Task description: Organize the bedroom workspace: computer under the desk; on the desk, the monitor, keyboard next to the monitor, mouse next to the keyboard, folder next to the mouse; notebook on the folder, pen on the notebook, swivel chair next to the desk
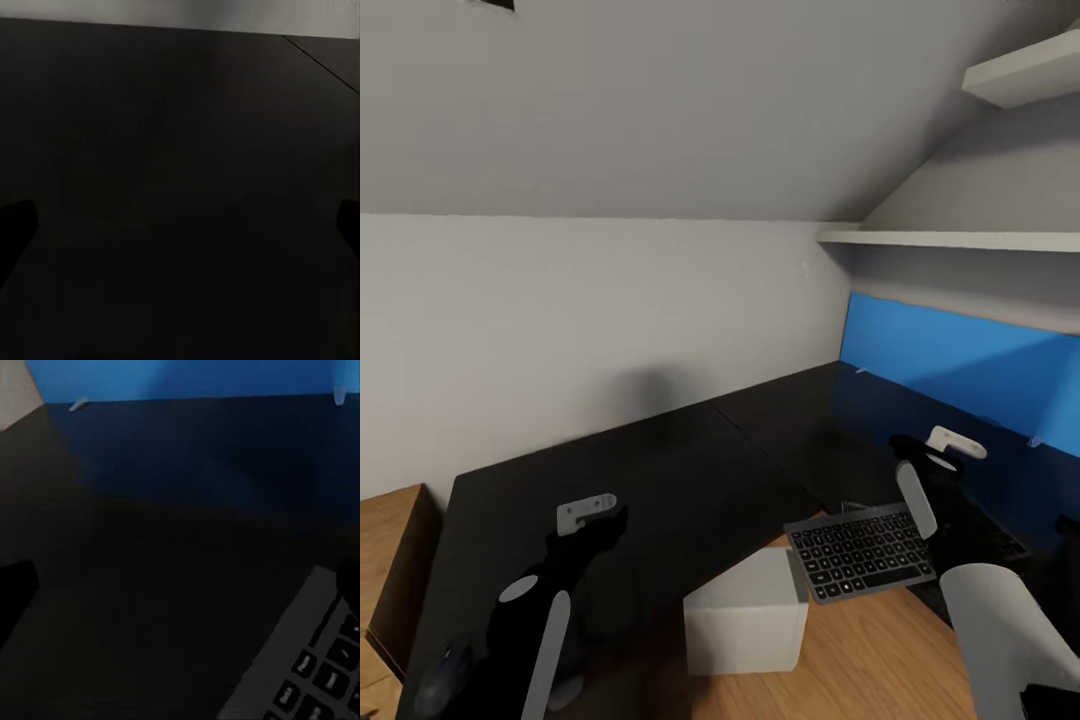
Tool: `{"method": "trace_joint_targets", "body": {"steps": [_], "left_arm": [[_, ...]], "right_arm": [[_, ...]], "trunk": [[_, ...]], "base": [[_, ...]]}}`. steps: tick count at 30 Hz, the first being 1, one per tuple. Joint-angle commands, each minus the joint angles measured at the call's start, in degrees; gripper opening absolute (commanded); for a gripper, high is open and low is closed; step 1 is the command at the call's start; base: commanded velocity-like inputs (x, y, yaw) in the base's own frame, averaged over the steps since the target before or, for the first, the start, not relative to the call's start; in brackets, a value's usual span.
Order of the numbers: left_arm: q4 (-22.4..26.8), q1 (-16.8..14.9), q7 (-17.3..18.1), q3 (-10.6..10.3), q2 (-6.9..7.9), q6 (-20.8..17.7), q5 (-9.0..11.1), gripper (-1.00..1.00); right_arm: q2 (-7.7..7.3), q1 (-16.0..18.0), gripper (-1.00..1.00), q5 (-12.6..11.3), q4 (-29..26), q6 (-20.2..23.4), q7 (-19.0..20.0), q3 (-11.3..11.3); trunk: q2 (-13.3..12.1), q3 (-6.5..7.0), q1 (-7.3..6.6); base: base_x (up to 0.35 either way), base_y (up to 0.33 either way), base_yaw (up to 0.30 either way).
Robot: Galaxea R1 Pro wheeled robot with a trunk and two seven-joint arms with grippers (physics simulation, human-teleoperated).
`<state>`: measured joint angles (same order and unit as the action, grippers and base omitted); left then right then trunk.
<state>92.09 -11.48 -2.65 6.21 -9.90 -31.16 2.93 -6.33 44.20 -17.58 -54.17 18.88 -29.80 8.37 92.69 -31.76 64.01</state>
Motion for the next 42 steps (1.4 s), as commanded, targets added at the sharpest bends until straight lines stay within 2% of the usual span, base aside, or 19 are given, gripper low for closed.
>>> {"method": "trace_joint_targets", "body": {"steps": [1, 2, 3, 5, 8, 10, 11, 12, 22, 42], "left_arm": [[0.07, -0.04, -0.25, 0.03, -0.03, -0.31, 0.32, 1.00], [0.06, -0.04, -0.25, 0.01, -0.03, -0.31, 0.32, 1.00], [0.06, -0.04, -0.24, 0.00, -0.03, -0.31, 0.32, 1.00], [0.08, -0.04, -0.23, 0.01, -0.03, -0.31, 0.32, 1.00], [0.10, -0.04, -0.19, 0.01, -0.03, -0.32, 0.37, 1.00], [0.11, -0.04, -0.18, 0.00, -0.03, -0.31, 0.38, 1.00], [0.11, -0.04, -0.19, 0.02, -0.03, -0.32, 0.40, 1.00], [0.08, -0.04, -0.18, 0.02, -0.03, -0.32, 0.40, 1.00], [0.05, -0.04, -0.17, 0.03, -0.03, -0.31, 0.41, 1.00], [0.06, -0.04, -0.17, 0.03, -0.03, -0.31, 0.49, 1.00]], "right_arm": [[0.62, -0.89, 1.00, -0.41, -1.78, 0.84, -0.30, -0.07], [1.31, -1.75, 1.00, -0.43, -3.40, 1.40, -0.29, -0.08], [2.77, -3.42, 1.00, -0.47, -6.52, 2.51, -0.28, -0.07], [4.20, -4.84, 1.00, -0.49, -9.45, 3.71, -0.27, -0.06], [8.21, -8.55, 1.00, -0.93, -17.16, 7.27, -0.19, -0.04], [9.28, -9.38, 1.00, -1.33, -18.61, 7.70, -0.18, -0.03], [11.75, -10.76, 1.00, -2.61, -22.16, 8.28, -0.23, -0.02], [12.11, -10.97, 1.00, -2.84, -22.68, 8.34, -0.24, -0.02], [12.66, -11.39, 1.00, -3.08, -23.53, 8.24, -0.26, 0.07], [12.66, -11.41, 1.00, -3.25, -21.48, 8.02, 0.08, 0.16]], "trunk": [[-0.38, 0.12, -0.23], [-0.78, 0.30, -0.45], [-1.18, 0.48, -0.67], [-1.18, 0.48, -0.67], [-1.18, 0.48, -0.67], [-1.18, 0.48, -0.67], [-1.18, 0.48, -0.67], [-1.18, 0.48, -0.67], [-1.18, 0.48, -0.67], [-1.18, 0.48, -0.67]], "base": [[0.000, 0.000, 0.000], [0.000, 0.000, 0.000], [0.000, 0.000, 0.000], [0.000, 0.000, 0.000], [0.000, 0.000, 0.000], [0.000, 0.000, 0.000], [0.000, 0.000, 0.000], [0.000, 0.000, 0.000], [-0.023, 0.000, 0.000], [-0.296, 0.000, 0.000]]}}
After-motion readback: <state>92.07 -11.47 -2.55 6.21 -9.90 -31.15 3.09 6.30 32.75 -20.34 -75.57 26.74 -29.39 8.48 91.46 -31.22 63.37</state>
